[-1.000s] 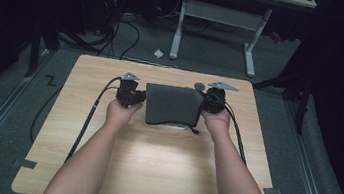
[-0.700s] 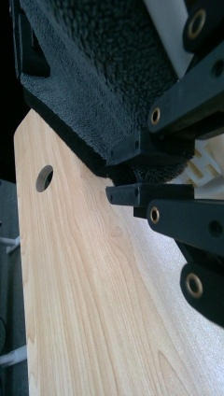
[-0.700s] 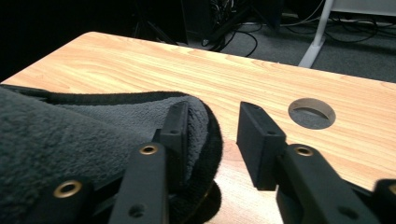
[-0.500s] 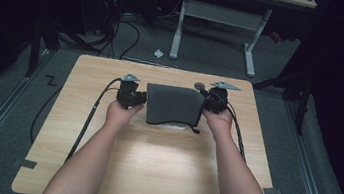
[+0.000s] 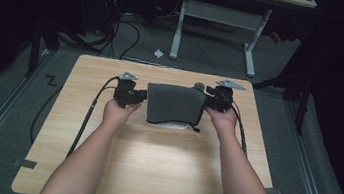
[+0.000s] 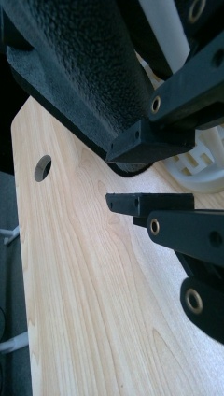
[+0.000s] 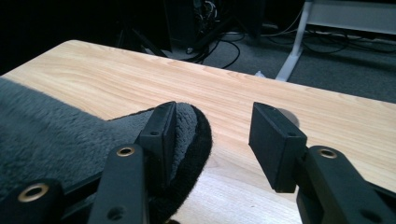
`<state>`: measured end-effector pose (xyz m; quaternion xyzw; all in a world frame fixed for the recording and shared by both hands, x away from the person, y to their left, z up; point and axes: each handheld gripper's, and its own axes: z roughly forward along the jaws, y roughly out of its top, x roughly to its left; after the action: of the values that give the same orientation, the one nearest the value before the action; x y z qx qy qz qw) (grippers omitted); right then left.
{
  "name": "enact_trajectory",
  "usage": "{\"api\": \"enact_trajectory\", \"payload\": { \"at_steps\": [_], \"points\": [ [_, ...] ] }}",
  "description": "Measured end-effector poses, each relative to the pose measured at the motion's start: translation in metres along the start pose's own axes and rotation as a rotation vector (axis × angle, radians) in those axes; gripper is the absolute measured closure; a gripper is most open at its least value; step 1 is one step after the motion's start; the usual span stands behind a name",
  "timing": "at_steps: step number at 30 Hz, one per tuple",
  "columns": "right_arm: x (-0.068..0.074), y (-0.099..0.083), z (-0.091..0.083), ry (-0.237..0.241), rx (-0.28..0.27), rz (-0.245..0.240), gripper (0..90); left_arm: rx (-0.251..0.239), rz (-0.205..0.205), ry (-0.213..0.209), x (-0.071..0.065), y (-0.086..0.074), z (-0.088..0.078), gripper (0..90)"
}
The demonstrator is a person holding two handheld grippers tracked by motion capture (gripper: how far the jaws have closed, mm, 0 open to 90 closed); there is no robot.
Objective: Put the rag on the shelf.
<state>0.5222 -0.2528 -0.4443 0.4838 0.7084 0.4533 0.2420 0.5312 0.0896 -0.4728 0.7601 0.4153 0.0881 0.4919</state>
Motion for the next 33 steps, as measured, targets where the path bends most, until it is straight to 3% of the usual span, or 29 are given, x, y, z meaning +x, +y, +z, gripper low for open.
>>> {"api": "enact_trajectory", "payload": {
  "at_steps": [13,22,31,33],
  "points": [
    [-0.01,0.011,-0.012,-0.055,-0.019,-0.025,51.9,-0.018,-0.002,0.031,0.005,0.004,-0.008,73.2],
    [-0.018,0.008,-0.017,-0.072,-0.024,-0.011,52.4,-0.031,0.002,0.064,0.009,0.005,-0.016,72.1],
    [-0.015,-0.001,-0.025,-0.077,-0.021,-0.026,53.6,-0.029,0.027,0.117,0.008,0.005,-0.024,63.0],
    [-0.014,-0.003,-0.029,-0.074,-0.023,-0.026,53.6,-0.056,0.029,0.131,0.006,0.004,-0.033,61.8]
  ]
}}
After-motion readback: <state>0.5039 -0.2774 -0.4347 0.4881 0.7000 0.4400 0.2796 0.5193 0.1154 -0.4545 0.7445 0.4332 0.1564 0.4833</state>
